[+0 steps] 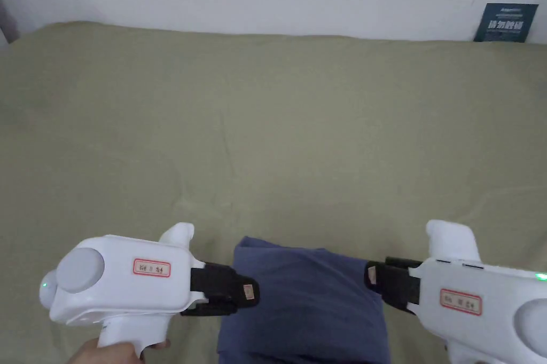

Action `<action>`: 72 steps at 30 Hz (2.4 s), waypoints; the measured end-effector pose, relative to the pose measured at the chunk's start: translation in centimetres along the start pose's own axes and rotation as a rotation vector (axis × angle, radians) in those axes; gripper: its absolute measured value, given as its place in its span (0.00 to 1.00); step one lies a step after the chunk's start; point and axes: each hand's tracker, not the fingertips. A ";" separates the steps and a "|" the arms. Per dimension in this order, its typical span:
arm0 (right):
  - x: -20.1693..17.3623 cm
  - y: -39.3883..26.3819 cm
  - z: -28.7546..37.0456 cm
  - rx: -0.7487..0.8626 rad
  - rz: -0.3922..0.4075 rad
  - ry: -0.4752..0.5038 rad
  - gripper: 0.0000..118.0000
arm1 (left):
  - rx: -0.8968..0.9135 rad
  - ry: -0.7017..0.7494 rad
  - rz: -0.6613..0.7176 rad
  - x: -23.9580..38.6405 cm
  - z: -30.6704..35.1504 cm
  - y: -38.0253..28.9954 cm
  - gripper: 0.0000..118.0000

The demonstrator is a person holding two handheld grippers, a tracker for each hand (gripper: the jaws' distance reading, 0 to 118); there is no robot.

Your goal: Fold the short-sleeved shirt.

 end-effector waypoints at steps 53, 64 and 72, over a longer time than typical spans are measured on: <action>-1.8 0.7 -6.7 -0.108 -0.039 -0.052 0.00 | 0.019 0.574 0.008 -18.0 15.8 14.1 0.28; -2.3 0.7 -7.9 -0.145 -0.021 -0.069 0.00 | 0.041 1.193 -0.102 -19.6 21.1 18.1 0.74; -1.2 0.5 -7.0 -0.125 -0.053 -0.064 0.00 | 0.149 0.945 -0.065 -15.2 21.5 15.2 0.57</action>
